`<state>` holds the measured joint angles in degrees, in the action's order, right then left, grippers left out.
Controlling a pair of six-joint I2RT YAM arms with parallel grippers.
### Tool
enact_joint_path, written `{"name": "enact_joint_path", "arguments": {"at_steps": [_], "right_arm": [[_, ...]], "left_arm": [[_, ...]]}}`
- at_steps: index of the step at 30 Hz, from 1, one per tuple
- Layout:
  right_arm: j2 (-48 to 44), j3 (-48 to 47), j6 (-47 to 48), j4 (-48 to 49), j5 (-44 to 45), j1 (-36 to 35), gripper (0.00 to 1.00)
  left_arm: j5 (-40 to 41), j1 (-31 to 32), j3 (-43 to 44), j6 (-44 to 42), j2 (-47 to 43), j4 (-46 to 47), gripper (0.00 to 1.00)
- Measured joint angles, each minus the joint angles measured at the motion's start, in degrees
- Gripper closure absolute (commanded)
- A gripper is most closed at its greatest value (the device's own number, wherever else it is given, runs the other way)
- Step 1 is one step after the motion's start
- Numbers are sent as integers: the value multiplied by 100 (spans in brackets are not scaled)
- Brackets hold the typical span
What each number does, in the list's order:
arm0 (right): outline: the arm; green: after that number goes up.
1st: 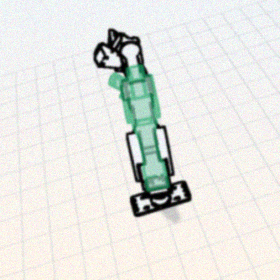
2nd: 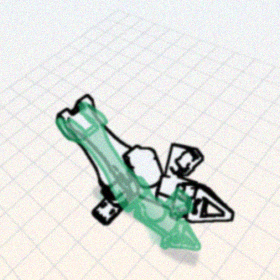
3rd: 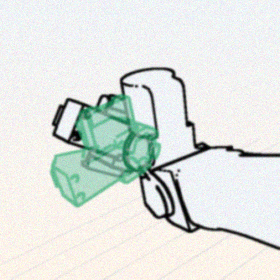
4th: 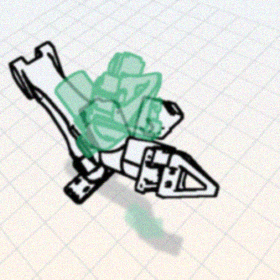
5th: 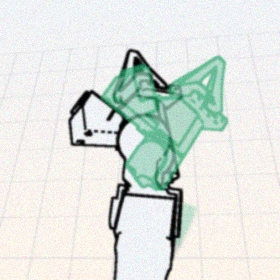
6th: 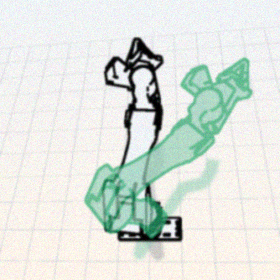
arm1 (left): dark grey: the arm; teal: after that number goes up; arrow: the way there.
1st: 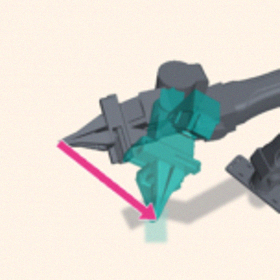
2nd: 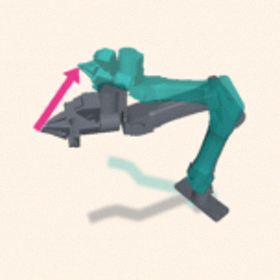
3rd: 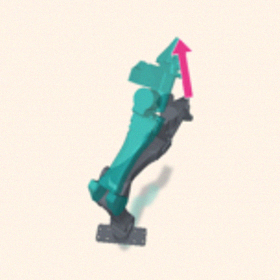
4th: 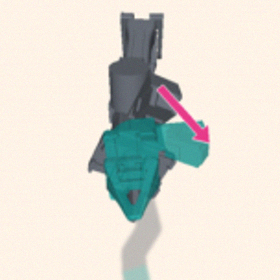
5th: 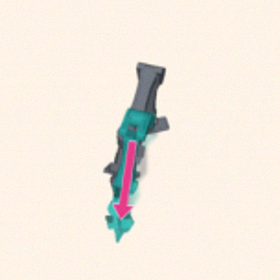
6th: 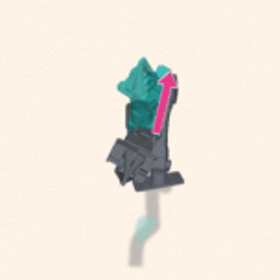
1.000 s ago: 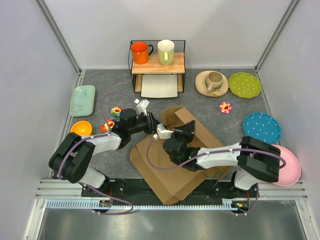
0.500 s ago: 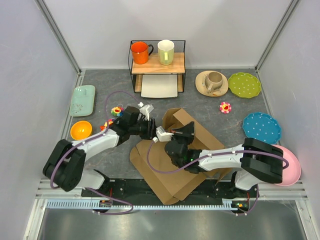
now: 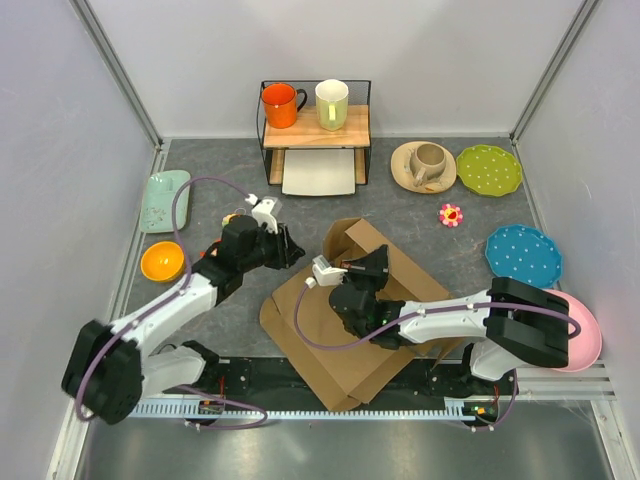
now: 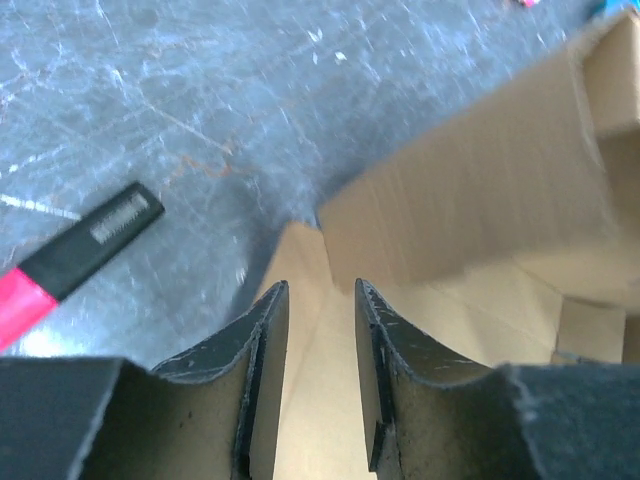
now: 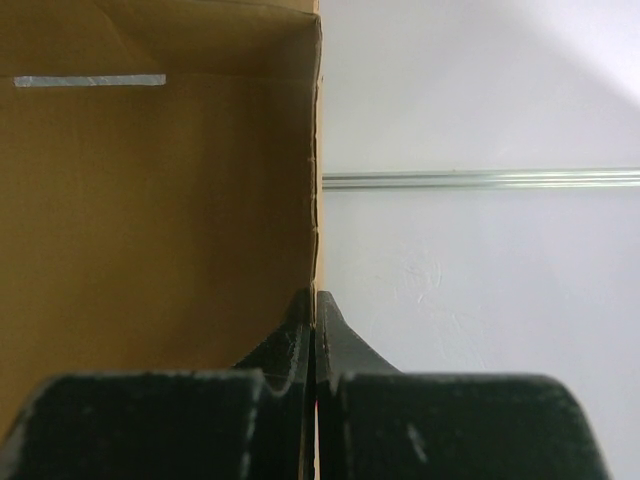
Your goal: Fold the paper box
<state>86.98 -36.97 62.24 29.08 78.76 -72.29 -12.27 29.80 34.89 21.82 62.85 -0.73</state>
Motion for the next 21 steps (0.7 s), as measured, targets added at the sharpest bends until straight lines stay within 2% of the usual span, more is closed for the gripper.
{"name": "enact_joint_path", "arguments": {"at_steps": [7, 9, 15, 21], "right_arm": [[0, -2, -20, -59, 31, -116, 100], [0, -9, -59, -120, 66, -160, 100], [7, -81, -173, -317, 94, -251, 100], [7, -109, -212, -369, 101, -258, 100]], "left_arm": [[-55, -111, 474, 595, 2203, 1408, 61], [-164, -111, 625, 732, 2590, 1814, 61], [-616, -107, 750, 1036, 2911, 2846, 61], [-1515, 90, 450, 1327, 3077, 4013, 61]]}}
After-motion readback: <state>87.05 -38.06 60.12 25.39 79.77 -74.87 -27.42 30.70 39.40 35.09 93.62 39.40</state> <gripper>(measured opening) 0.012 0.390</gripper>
